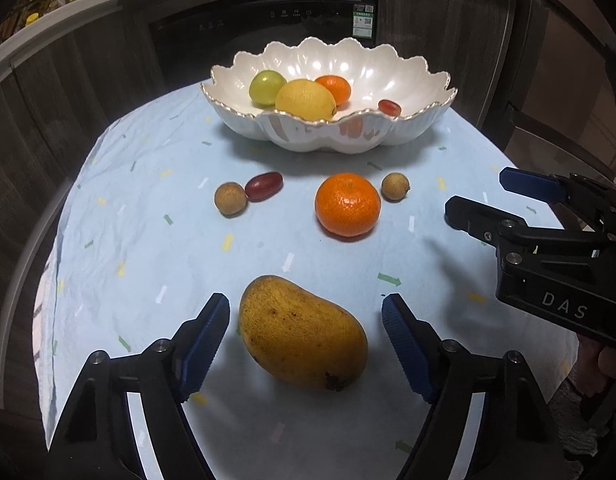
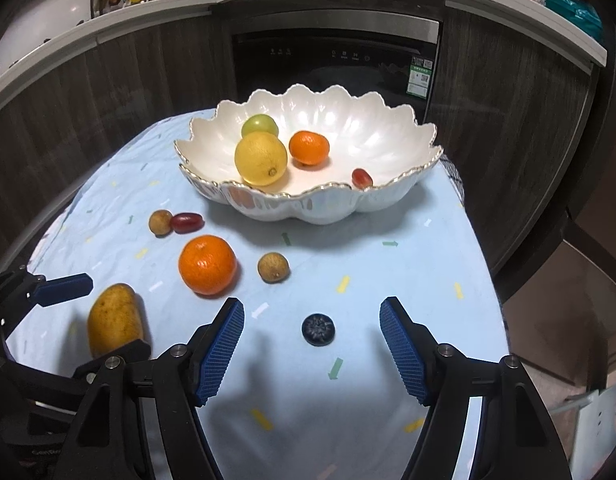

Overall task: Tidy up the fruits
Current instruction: 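Grasp the yellow mango with the left gripper while the right gripper grasps the blueberry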

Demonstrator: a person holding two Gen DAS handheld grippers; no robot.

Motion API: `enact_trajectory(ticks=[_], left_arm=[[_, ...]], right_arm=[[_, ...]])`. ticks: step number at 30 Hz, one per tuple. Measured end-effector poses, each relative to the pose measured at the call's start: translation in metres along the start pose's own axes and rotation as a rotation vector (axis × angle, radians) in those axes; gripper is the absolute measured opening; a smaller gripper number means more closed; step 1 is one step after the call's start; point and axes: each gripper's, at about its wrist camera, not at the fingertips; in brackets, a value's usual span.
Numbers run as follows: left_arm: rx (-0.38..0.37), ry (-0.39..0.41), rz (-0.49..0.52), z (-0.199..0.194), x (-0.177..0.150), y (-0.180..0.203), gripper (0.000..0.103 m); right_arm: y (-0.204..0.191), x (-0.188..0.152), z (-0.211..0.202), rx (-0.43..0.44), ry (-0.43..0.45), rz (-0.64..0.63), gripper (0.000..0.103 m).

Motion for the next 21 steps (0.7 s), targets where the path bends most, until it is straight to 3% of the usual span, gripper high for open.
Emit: enact_trajectory(ticks=[11,21], left_arm=[[0.009,-0.007,-0.008,0.009,-0.004,-0.001,0.066],[-0.012,-0.013,-0.028,0.014,-0.006,-0.007,0.065]], right_arm=[[0.004,-0.016,0.015,-0.003,-0.049,0.025,0.057],[0.002,-0.02,0.028,-0.004,-0.064,0.021,0.049]])
Point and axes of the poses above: each gripper's, at about its wrist camera, not at the fingertips, and z roughly the way its jaws point, y to its right, x to its top, and after that the axes turned 10 degrees about y, right-handed
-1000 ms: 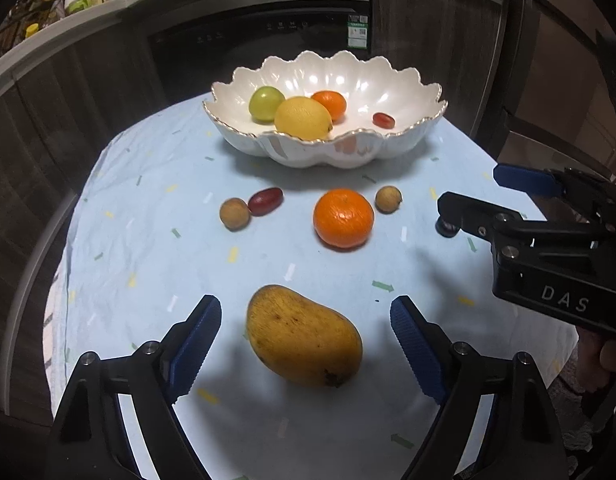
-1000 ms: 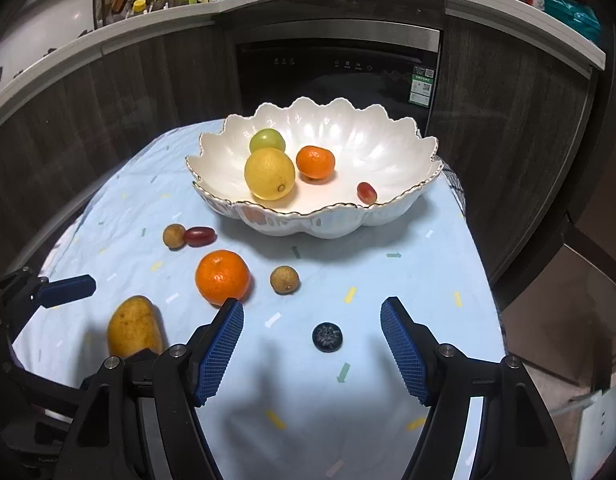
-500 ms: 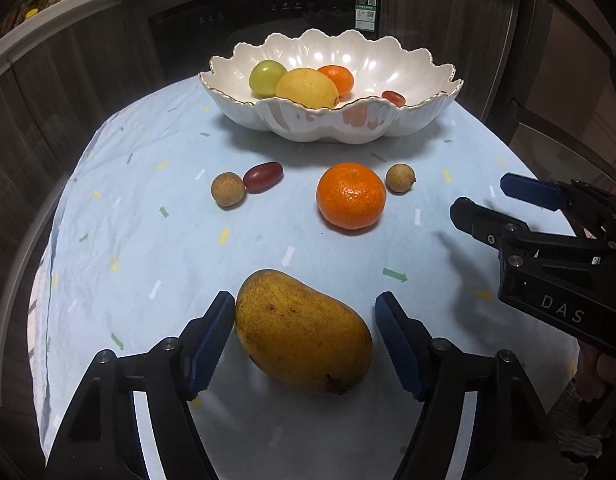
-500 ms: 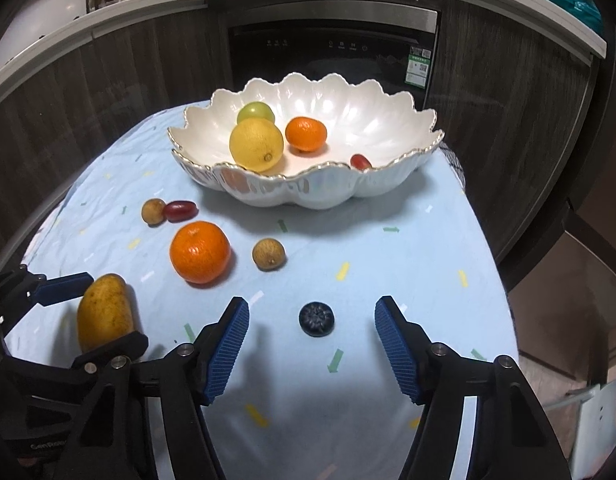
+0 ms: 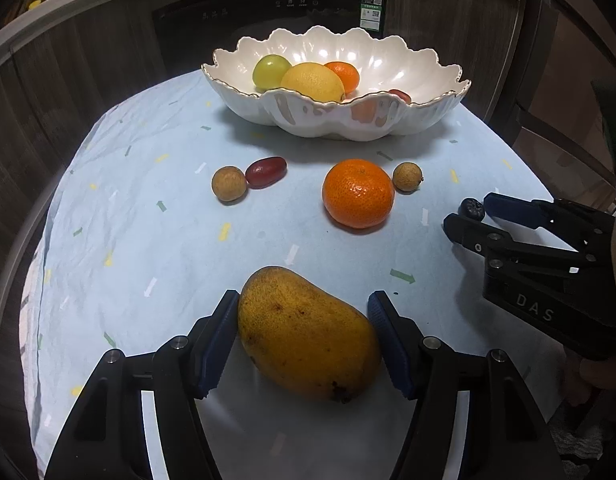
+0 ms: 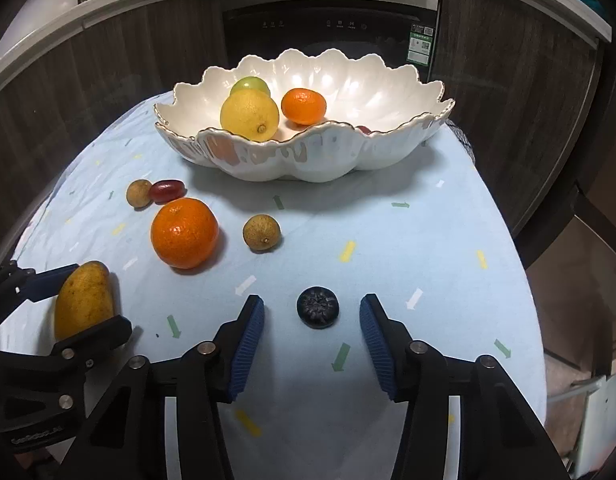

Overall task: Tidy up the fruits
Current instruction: 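Grasp the yellow mango with the left gripper while the right gripper grasps the blueberry, then lift the mango and blueberry and carry them over the white bowl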

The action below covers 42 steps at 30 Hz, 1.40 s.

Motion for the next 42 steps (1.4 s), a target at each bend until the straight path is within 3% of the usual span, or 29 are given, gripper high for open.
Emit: enact_trajectory(ticks=[3,13,42], left_arm=[[-0.005,0.002,-0.005,0.001,-0.001,-0.001,0.064],[-0.017,0.006,-0.018,-0.001,0.0,-0.003,0.062],[-0.006,0.071,-0.005,-0.027,0.02,0.0,0.061]], right_arm=[[-0.001,0.0,0.001,-0.004,0.006,-0.004,0.047],[-0.005,0.001,0.002,0.008,0.018,-0.015,0.023],[-0.001,0.018,-0.034,-0.006,0.086,0.02,0.021]])
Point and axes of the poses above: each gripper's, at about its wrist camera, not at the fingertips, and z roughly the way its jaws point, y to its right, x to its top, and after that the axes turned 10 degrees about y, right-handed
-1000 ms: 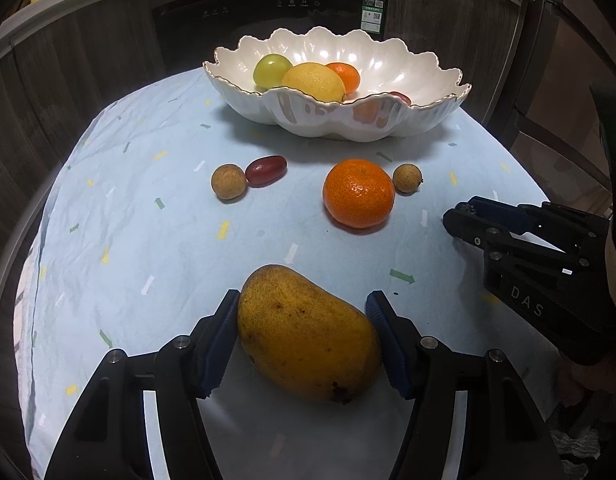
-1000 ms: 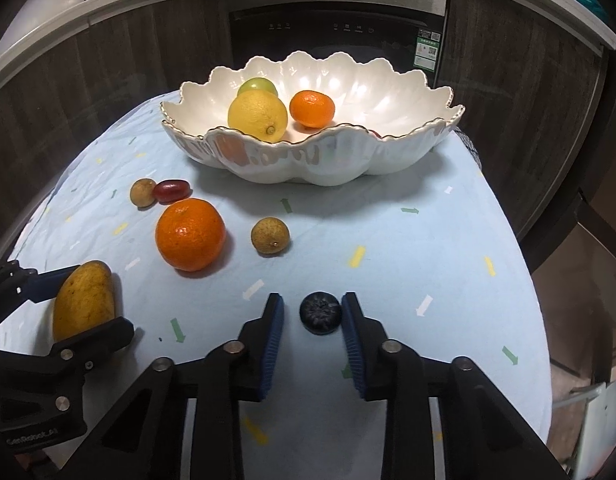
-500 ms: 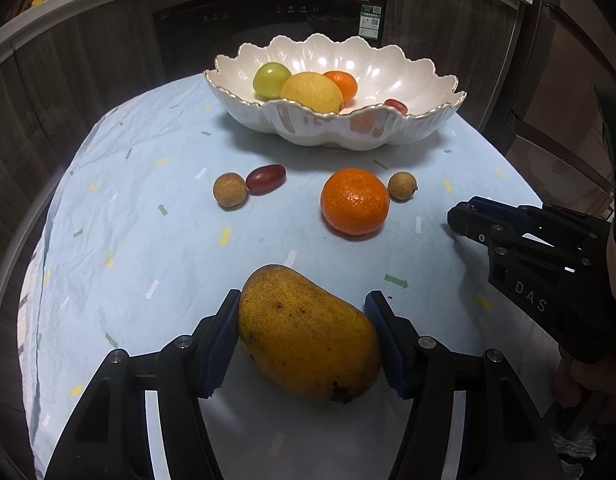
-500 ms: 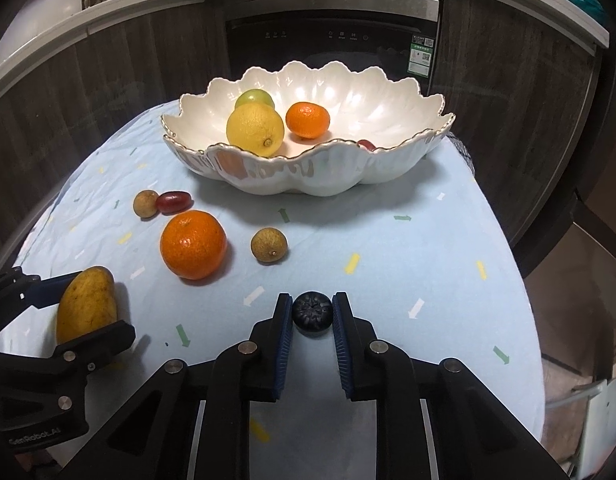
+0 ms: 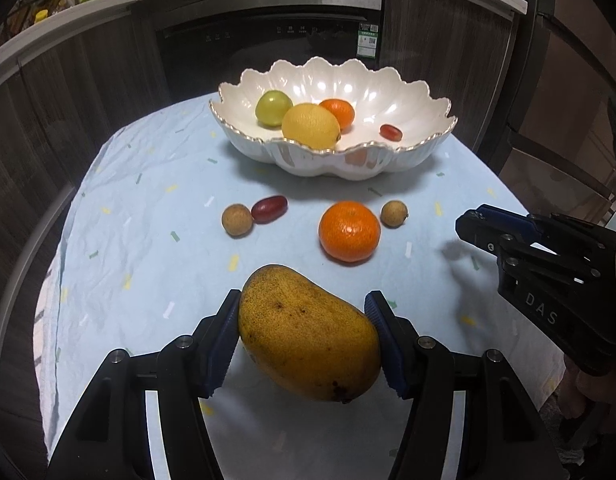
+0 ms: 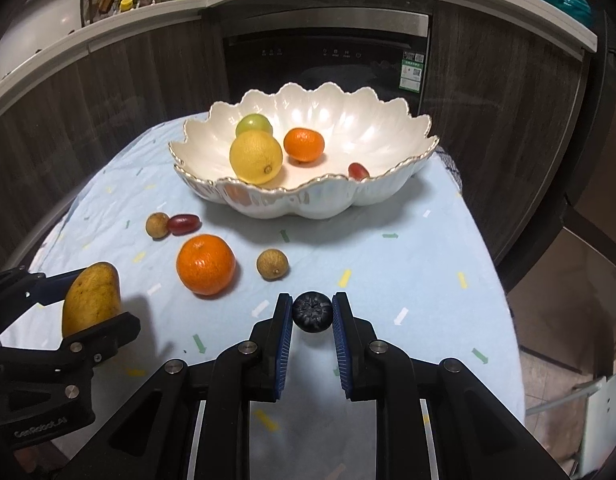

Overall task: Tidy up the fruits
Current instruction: 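Lift the mango and blueberry and carry them over the white bowl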

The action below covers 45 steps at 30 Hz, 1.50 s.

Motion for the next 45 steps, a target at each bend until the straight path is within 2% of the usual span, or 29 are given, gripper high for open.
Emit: enact_trajectory(ticks=[19,45], left_arm=[[-0.031,0.045,0.021,-0.011,0.032,0.005,0.061],[-0.053,0.125,0.024,-0.008,0.092,-0.004,0.061]], right_arm=[[0.008,0.029,-0.034,-0.04,0.066,0.014,0.021],[0.017,0.09,-0.037,-0.08,0.167,-0.015,0.021]])
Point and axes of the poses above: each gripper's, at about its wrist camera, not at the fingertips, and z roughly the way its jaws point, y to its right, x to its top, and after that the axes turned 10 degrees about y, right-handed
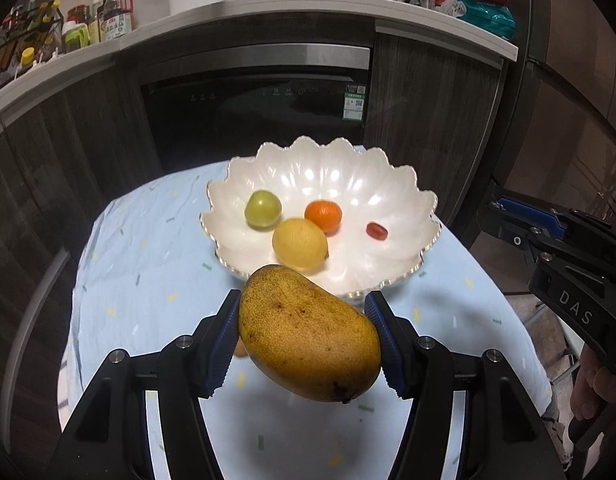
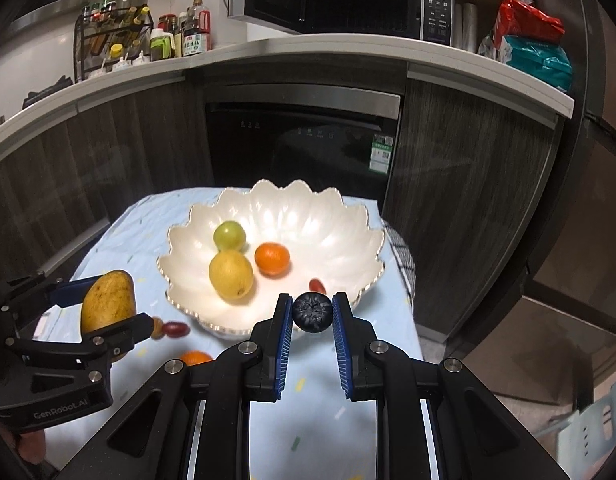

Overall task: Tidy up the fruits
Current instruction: 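Lift the mango and blueberry and carry them over the white bowl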

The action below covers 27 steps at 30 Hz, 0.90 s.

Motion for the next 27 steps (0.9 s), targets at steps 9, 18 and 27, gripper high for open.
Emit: enact_trajectory(ticks=[9,18,27], left_arm=[[0.0,0.035,-0.002,0.013,0.027,-0.007,0.061],[-0.012,0.045,0.005,0.029,0.042,-0.012,0.061],[-0.014,0.034,0.003,0.049,0.049,-0.022,0.061]], right_arm=[[0.003,0.02,0.014,-0.001,0.029,0.004,0.021],[0.005,0.029,0.032,-0.005,0.025,0.018,0.021],[0.005,0.03,0.052,-0.009,0.002,0.027,0.021]])
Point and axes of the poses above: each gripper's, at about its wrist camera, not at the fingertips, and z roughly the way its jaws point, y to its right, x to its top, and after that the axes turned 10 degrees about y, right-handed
